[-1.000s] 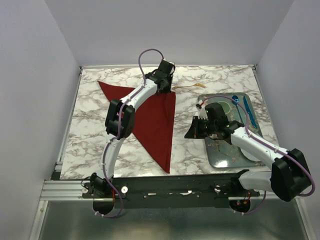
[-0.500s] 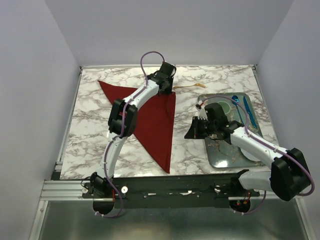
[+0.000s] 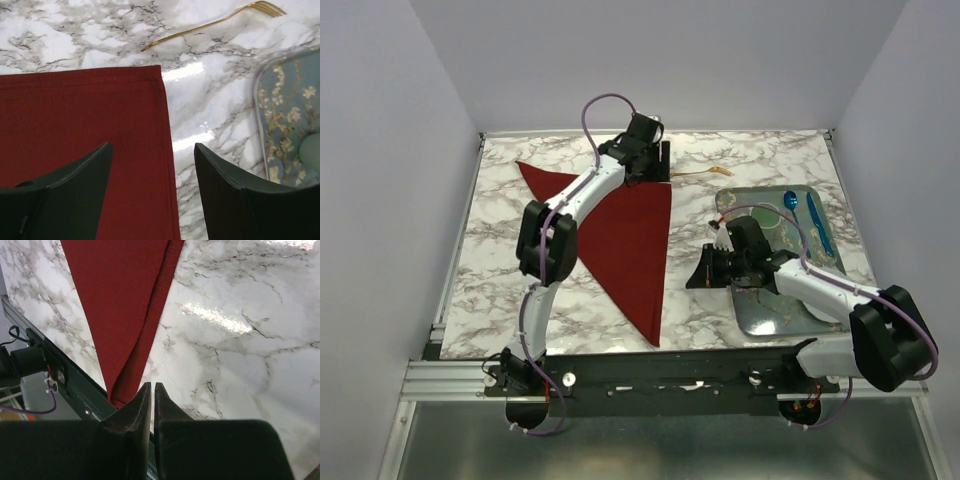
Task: Fold the napkin, place the utensils inside, and roll it up
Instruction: Fold the napkin
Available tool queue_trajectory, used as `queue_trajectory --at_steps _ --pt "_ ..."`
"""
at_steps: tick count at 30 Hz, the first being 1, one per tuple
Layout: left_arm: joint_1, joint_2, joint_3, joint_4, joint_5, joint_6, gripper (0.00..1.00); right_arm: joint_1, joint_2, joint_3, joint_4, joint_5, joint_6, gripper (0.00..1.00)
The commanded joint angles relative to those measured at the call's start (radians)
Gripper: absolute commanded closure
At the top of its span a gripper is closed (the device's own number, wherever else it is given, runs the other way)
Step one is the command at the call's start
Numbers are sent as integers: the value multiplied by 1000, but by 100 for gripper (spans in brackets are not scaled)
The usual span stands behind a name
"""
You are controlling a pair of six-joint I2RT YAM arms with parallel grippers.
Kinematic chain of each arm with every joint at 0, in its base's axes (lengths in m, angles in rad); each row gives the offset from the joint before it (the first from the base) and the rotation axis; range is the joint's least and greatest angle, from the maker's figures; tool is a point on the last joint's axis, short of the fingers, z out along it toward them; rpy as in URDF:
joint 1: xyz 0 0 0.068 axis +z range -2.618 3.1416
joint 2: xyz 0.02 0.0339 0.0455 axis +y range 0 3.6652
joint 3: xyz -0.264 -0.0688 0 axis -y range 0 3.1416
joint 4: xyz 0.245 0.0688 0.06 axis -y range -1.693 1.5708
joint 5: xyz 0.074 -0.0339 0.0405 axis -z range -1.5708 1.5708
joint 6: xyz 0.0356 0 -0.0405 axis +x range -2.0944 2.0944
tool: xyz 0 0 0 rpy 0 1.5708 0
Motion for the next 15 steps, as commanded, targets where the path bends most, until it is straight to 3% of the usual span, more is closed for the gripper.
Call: queue_trajectory --at_steps 1,3,5,10,15 --pt "11 -149 -167 13 132 0 26 19 62 -1 63 -48 -21 86" --pt "-4 -109 -163 12 86 30 32 18 74 24 63 -41 -22 86" --pt "-35 -71 -132 24 19 32 52 18 76 51 40 -16 -22 85" --pt "-99 81 36 13 -250 -8 59 19 27 105 -18 61 -8 85" --pt "-123 152 113 7 -362 -45 58 18 22 121 -56 78 -36 85"
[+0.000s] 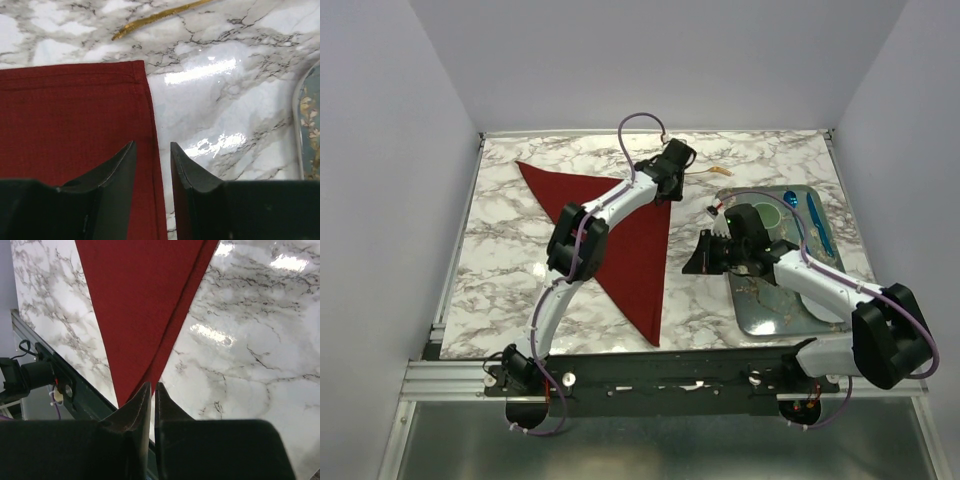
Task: Fold the napkin, place the utensils inside, and roll it up
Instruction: Fold the napkin
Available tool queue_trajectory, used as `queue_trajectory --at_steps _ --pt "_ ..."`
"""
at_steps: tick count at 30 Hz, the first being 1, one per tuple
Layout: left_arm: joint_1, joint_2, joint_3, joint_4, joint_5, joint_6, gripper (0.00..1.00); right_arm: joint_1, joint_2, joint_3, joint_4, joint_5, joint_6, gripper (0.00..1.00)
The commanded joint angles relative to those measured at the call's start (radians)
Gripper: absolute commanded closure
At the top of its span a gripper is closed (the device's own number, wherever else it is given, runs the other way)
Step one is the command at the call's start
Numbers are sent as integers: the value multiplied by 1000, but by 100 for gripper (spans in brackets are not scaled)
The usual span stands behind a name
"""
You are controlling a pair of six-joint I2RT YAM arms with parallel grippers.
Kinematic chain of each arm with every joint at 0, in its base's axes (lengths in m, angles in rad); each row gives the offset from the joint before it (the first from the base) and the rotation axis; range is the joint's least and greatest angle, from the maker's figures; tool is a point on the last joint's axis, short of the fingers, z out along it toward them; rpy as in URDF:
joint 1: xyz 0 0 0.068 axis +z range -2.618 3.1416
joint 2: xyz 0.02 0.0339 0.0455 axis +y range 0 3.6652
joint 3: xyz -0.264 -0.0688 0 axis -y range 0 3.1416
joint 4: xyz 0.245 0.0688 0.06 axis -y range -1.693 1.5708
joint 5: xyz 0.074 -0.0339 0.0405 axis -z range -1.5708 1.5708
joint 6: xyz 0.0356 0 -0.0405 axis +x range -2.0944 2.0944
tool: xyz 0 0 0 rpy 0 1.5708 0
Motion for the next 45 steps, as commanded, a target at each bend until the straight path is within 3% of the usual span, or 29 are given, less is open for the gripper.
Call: queue_trajectory --at_steps 1,6,33,45 --pt "-23 35 70 -10 -194 -61 57 6 -15 27 -58 52 -30 85" --pt "-28 56 74 -4 -234 -91 51 4 -15 18 -58 50 -35 85" --pt "-29 173 139 33 -250 -112 56 4 -39 -4 -59 42 -33 85" --pt "-29 139 125 48 -263 -105 72 4 -33 -10 -55 36 -32 85"
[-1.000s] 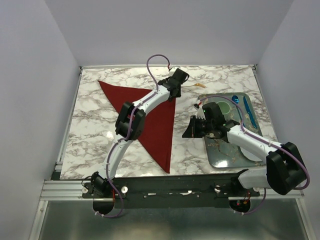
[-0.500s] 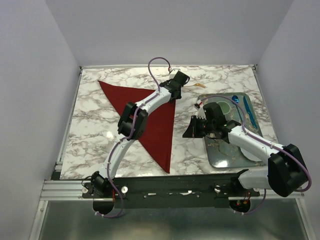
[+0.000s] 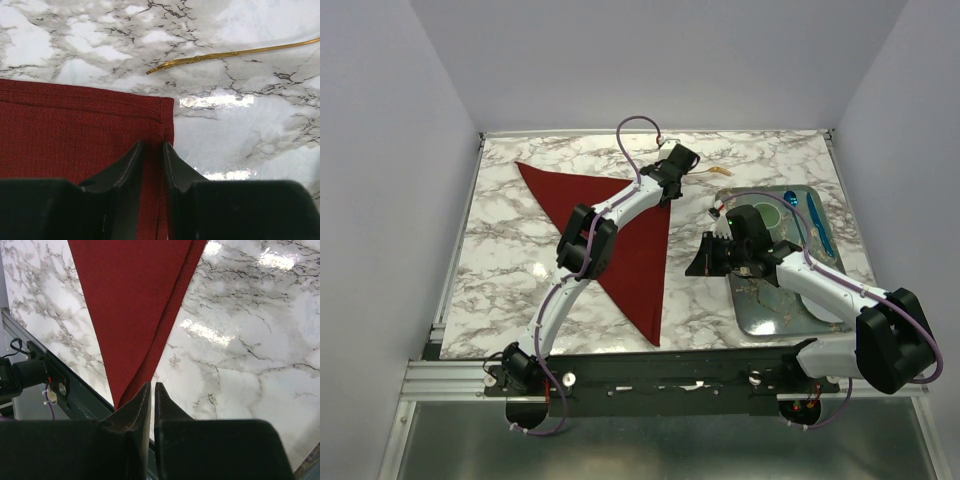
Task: Fold the napkin, place the utensils inside, and roll it up
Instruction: Fold the napkin
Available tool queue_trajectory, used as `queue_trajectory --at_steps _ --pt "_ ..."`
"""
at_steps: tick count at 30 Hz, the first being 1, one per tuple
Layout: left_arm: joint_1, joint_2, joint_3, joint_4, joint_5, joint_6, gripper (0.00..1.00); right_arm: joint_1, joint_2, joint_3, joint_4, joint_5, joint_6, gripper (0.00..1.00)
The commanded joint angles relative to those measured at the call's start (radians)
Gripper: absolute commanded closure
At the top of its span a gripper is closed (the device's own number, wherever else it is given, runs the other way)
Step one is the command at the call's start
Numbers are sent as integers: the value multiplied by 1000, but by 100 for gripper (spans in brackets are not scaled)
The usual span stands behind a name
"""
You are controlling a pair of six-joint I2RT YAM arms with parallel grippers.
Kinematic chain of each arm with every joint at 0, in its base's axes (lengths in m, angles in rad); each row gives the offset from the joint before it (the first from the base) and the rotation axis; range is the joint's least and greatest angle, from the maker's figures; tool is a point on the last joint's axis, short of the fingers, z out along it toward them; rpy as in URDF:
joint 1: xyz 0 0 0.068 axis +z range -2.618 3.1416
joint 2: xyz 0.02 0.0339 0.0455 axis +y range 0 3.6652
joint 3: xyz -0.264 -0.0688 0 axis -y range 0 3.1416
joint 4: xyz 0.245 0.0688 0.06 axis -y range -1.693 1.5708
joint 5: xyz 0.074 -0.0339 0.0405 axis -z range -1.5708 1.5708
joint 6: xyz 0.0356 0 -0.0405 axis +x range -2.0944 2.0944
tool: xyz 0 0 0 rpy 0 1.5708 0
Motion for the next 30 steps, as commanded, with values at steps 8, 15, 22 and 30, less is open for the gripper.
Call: queue_trajectory --at_steps 8,15,22,30 --pt "-1 -38 7 47 -61 18 87 4 2 -17 -1 3 -6 85" --pt "1 -46 7 65 -67 18 99 3 6 -21 0 3 -6 85" --pt "1 -40 27 85 -67 24 100 4 14 -21 3 -1 -9 85" --pt "1 -21 42 91 -58 8 99 6 25 -23 11 -10 -4 85"
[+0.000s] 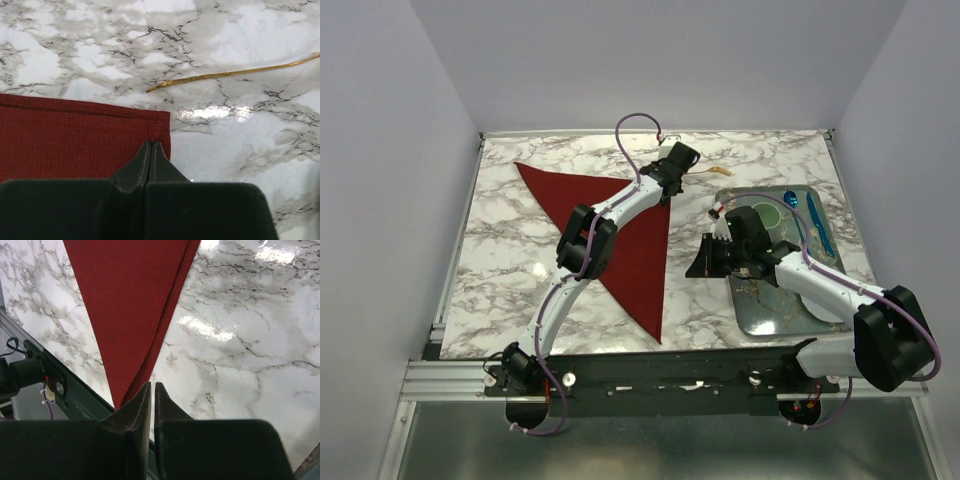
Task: Fold the napkin, place the utensils inside, and roll it up
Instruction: Fold the napkin
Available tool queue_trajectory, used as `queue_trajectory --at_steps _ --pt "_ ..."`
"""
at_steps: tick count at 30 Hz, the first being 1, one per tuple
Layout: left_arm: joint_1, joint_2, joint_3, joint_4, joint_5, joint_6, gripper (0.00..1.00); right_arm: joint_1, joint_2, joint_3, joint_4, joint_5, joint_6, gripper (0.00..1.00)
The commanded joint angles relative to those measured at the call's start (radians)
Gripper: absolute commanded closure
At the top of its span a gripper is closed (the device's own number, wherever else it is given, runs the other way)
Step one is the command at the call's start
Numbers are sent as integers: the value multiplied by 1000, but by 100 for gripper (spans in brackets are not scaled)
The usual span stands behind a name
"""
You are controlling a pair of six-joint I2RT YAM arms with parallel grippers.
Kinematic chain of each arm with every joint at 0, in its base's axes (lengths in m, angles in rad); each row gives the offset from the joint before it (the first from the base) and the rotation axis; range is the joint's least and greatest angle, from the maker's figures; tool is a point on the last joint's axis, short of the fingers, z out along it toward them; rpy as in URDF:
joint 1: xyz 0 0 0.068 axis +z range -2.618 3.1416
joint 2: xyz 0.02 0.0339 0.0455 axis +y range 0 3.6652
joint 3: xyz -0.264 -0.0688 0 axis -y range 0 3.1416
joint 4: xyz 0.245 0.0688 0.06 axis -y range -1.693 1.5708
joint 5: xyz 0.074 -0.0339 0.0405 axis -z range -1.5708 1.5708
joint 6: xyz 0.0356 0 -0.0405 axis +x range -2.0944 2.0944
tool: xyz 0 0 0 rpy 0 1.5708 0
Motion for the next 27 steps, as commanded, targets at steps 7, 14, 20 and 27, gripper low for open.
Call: queue_trajectory --at_steps 7,14,20,27 --pt "-1 -13 48 69 -41 -12 98 4 28 -14 17 -21 -4 86" --pt "7 2 44 66 -28 -26 90 4 30 -14 20 -24 -1 85" --pt "14 -5 34 52 -36 -18 61 6 51 -8 27 -41 -6 85" --pt "60 -233 -86 6 56 23 33 39 73 9 40 -9 -44 85"
